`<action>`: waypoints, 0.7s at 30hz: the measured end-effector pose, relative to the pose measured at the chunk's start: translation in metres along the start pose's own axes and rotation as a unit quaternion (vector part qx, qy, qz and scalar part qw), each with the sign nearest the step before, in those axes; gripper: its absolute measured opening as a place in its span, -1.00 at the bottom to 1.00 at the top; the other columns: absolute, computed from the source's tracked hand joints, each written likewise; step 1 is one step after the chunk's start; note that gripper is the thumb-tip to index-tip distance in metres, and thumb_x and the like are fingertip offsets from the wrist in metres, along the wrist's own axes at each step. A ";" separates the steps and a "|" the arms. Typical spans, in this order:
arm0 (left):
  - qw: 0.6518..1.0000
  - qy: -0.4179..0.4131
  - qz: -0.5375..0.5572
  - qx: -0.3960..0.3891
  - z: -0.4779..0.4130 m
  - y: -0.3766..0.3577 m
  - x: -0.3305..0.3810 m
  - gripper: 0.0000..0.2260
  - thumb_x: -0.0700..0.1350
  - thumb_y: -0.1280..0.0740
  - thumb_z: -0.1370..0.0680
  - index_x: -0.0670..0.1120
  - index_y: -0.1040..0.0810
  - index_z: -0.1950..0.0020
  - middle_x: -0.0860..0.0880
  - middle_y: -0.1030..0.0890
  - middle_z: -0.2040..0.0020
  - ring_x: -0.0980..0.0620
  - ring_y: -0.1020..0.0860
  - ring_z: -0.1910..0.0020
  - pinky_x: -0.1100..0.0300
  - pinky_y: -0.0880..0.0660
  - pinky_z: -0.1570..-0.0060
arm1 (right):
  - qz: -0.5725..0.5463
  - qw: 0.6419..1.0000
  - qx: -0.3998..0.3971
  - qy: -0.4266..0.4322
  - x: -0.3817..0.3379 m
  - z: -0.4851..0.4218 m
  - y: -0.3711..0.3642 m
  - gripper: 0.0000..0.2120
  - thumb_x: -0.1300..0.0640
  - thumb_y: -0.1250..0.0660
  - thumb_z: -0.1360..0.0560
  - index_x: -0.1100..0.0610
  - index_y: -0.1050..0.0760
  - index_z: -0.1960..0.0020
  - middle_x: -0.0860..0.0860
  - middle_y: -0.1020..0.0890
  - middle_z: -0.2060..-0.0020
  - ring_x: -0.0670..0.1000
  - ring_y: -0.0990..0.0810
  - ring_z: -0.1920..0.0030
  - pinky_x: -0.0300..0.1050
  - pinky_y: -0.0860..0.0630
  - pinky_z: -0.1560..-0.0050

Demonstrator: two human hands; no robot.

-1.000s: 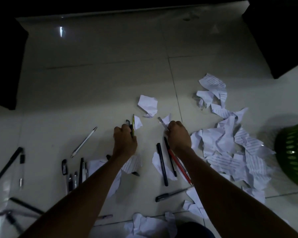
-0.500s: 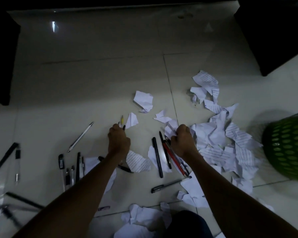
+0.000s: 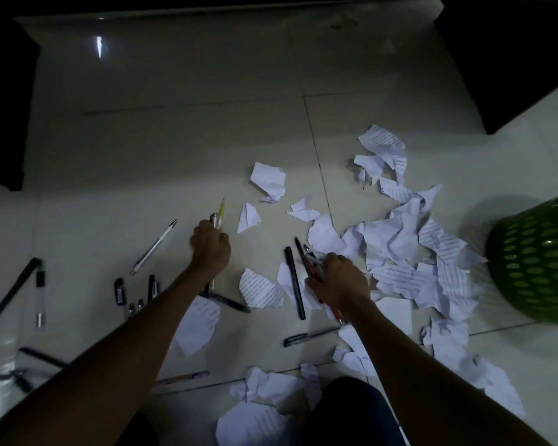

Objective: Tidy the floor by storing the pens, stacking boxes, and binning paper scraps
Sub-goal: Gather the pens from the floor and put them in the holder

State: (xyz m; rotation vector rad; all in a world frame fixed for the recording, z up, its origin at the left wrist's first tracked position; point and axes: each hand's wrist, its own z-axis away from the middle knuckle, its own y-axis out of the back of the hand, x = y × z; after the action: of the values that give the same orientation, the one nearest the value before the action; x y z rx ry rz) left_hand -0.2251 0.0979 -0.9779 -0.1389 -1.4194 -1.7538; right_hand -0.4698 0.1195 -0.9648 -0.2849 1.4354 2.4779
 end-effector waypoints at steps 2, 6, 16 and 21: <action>0.999 0.006 0.042 0.006 -0.004 0.007 0.001 -0.80 -0.32 -0.14 -0.58 -0.42 -0.33 -0.14 -0.41 -0.43 -0.14 -0.35 -0.45 -0.11 -0.06 -0.38 -0.07 | -0.002 1.000 0.008 0.004 -0.004 0.000 -0.005 -0.67 -0.02 -0.33 -0.44 0.17 -0.44 -0.09 0.12 -0.60 -0.02 0.15 -0.59 -0.06 -0.09 -0.47 0.03; 0.993 0.021 0.114 -0.024 -0.003 0.023 -0.001 -0.89 -0.28 -0.08 -0.61 -0.28 -0.23 -0.11 -0.44 -0.45 -0.13 -0.40 -0.49 -0.07 -0.15 -0.48 -0.01 | 0.022 0.999 0.011 0.020 -0.008 0.001 -0.013 -0.74 0.04 -0.20 -0.56 0.20 -0.44 -0.14 0.16 -0.61 -0.06 0.17 -0.59 -0.10 -0.05 -0.48 -0.04; 0.981 0.154 0.099 0.063 0.050 0.032 -0.053 -0.78 -0.22 -0.22 -0.56 -0.35 -0.41 -0.13 -0.37 -0.55 -0.03 -0.29 -0.56 0.01 0.05 -0.43 0.16 | 0.018 0.999 0.008 0.036 -0.013 0.002 -0.014 -0.70 0.00 -0.16 -0.61 0.24 -0.39 -0.14 0.18 -0.58 -0.05 0.17 -0.59 -0.08 -0.03 -0.48 -0.05; 0.965 0.222 0.122 0.061 0.074 0.025 -0.076 -0.71 -0.13 -0.25 -0.58 -0.39 -0.51 -0.07 -0.36 -0.58 -0.06 -0.26 -0.57 -0.05 0.04 -0.49 0.07 | -0.010 1.000 -0.007 0.027 -0.024 0.001 -0.014 -0.70 0.00 -0.13 -0.61 0.25 -0.38 -0.12 0.19 -0.58 -0.05 0.19 -0.59 -0.08 -0.01 -0.47 -0.04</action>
State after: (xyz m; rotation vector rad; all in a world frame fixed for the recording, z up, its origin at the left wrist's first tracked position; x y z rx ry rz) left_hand -0.1911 0.2017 -0.9763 0.1365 -1.1231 -1.3828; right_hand -0.4428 0.1242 -0.9689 -0.3705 1.4300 2.4837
